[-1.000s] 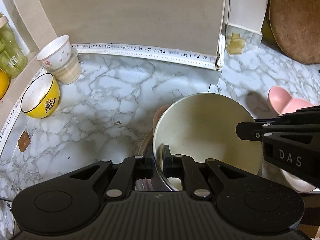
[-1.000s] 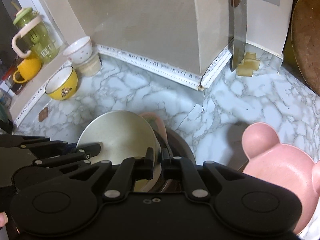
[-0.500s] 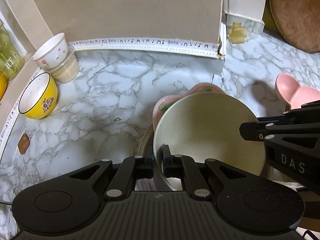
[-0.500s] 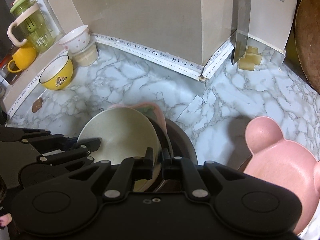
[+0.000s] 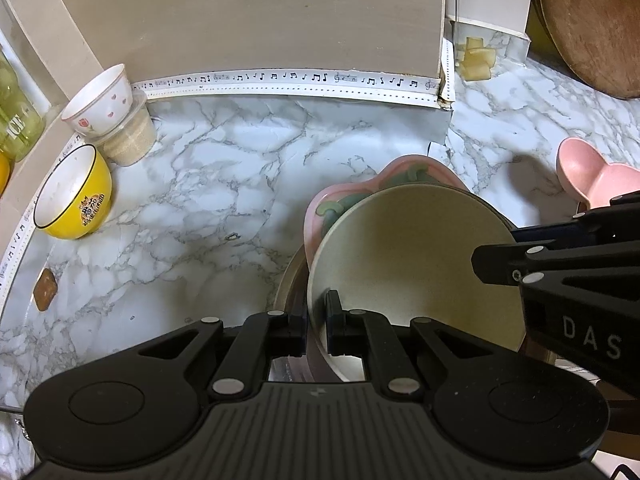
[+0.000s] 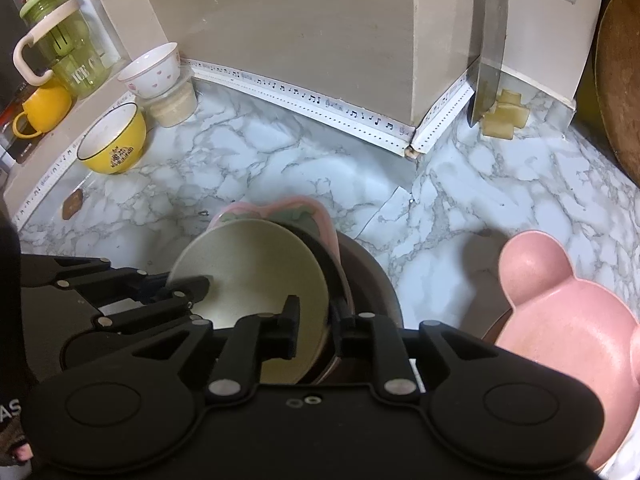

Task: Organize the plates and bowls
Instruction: 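Lower the cream bowl into the pink cup with both grippers, then open both grippers to release the cream bowl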

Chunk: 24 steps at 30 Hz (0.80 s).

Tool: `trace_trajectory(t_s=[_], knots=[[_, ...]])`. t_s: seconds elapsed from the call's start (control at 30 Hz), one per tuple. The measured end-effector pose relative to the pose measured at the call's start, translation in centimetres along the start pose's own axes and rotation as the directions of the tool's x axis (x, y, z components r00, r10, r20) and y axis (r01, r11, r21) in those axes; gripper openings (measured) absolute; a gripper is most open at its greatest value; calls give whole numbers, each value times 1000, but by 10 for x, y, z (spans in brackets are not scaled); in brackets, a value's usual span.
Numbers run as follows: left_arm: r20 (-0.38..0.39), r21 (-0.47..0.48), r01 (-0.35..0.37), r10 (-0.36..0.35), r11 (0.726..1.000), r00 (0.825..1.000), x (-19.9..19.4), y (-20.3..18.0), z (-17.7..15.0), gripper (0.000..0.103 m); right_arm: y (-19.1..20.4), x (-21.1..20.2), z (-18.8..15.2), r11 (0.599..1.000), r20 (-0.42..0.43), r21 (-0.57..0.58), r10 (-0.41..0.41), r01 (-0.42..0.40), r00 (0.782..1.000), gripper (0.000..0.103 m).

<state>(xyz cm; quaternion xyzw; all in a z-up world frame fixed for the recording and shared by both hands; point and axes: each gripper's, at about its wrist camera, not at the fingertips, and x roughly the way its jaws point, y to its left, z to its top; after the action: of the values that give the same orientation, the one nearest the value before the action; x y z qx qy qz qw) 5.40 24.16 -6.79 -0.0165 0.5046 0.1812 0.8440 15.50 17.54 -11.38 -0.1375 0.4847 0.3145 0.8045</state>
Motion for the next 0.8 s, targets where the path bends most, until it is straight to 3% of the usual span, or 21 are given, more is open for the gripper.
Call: trace_trajectory(t_s=[0.13, 0.33, 0.47, 0.53, 0.7, 0.8], knots=[[-14, -15, 22, -22, 1000, 1000, 2, 3, 0, 9, 0, -2, 0, 1000, 6, -2, 7, -7, 1000, 25], [-12, -29, 73, -73, 997, 997, 0, 6, -2, 20, 1, -8, 0, 999, 17, -11, 30, -30, 999, 31], [10, -46, 102, -102, 994, 995, -6, 9, -5, 46, -2, -16, -1, 999, 35, -15, 47, -47, 998, 37], [30, -59, 118, -117, 991, 993, -10, 12, -7, 55, -5, -21, -2, 998, 47, -20, 56, -55, 997, 43], [58, -96, 162, -157, 982, 986, -21, 21, -11, 57, -14, -32, -4, 997, 89, -29, 77, -75, 993, 54], [82, -121, 178, -169, 977, 982, -27, 29, -15, 63, -20, -40, -7, 995, 119, -43, 95, -91, 988, 70]])
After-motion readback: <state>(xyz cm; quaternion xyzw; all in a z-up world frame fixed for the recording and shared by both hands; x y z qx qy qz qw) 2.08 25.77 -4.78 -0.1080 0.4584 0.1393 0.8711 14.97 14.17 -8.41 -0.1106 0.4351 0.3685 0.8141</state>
